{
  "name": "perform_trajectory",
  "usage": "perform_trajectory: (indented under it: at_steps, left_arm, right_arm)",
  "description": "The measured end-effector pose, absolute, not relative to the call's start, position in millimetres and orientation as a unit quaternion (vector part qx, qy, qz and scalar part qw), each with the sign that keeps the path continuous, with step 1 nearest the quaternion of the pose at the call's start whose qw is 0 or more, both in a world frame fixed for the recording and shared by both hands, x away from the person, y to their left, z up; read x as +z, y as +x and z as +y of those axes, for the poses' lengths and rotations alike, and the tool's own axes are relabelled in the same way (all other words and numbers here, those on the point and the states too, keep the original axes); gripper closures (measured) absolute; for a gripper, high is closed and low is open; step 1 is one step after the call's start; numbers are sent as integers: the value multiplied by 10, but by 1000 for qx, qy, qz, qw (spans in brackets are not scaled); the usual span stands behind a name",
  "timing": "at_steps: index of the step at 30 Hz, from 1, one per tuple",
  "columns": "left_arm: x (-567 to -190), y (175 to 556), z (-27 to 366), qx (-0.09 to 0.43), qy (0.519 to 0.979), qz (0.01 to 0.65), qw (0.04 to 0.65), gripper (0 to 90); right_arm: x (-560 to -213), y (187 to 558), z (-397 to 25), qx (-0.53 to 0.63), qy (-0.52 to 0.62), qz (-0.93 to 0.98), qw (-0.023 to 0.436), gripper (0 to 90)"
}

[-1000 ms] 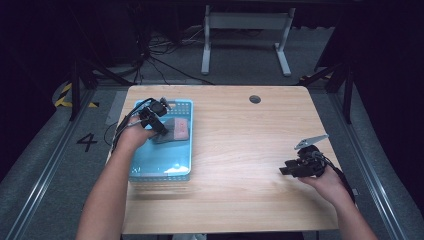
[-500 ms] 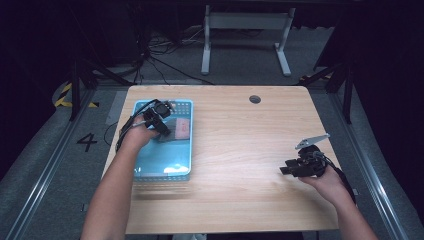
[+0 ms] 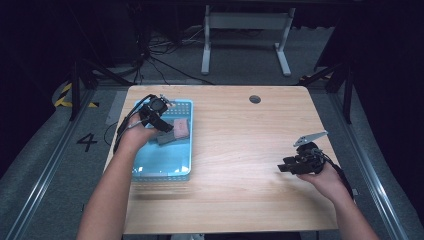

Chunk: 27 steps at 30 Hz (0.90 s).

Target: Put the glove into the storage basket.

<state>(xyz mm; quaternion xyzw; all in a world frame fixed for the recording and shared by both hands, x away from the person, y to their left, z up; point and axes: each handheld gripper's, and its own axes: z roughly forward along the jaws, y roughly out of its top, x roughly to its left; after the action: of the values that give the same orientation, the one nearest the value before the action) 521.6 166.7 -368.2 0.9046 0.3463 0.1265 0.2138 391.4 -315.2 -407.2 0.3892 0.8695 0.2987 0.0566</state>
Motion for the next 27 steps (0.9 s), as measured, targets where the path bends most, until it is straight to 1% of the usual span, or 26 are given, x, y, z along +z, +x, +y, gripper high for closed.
perform_trajectory:
  at_steps: [4,10,14,20,27]
  left_arm:
    - [-3446,4974,1587,127,901,326,255,316]
    - [-3273,4670,1502,114,894,314,299,317]
    - [-3211,4383,1369,107,897,284,322,319]
    - [-3176,4080,1210,97,899,256,342,322]
    - [-3246,3763,1005,66,904,212,367,324]
  right_arm:
    - [-4054,3942,-3140,302,385,870,56,571]
    - [-4028,3953,-3120,307,381,871,56,570]
    - [-4025,3959,-3120,308,382,870,55,570]
    - [-4009,3954,-3132,310,380,870,57,570]
    - [-4003,3930,-3150,311,381,869,58,569]
